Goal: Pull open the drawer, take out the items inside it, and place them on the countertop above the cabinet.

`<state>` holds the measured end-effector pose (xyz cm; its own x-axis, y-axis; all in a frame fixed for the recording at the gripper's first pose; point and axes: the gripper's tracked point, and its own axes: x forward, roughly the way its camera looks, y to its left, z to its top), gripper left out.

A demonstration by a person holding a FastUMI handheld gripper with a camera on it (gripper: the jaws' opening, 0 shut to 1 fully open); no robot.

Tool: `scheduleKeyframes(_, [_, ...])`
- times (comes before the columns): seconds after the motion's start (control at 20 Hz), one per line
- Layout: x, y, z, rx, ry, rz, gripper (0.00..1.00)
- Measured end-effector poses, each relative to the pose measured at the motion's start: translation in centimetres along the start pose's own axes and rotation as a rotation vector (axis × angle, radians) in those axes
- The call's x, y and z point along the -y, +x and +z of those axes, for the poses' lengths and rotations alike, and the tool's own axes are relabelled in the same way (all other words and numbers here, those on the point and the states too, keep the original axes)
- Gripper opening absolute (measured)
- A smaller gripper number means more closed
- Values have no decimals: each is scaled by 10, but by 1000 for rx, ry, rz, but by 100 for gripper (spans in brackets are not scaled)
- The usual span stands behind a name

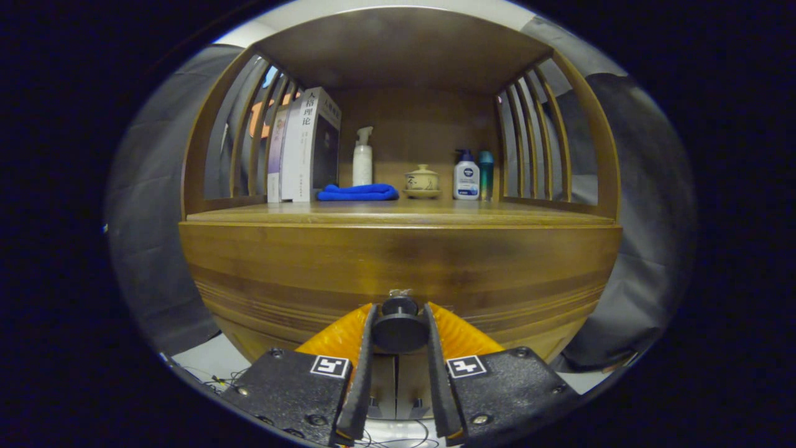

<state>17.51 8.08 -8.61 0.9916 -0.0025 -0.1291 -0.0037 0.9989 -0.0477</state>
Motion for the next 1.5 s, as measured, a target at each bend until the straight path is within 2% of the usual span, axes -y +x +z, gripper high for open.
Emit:
scheduleKeyframes(0.55, [-2, -7, 0, -36, 7, 6, 34])
scheduleKeyframes(1.5, [-5, -111, -26, -51, 6, 36, 33])
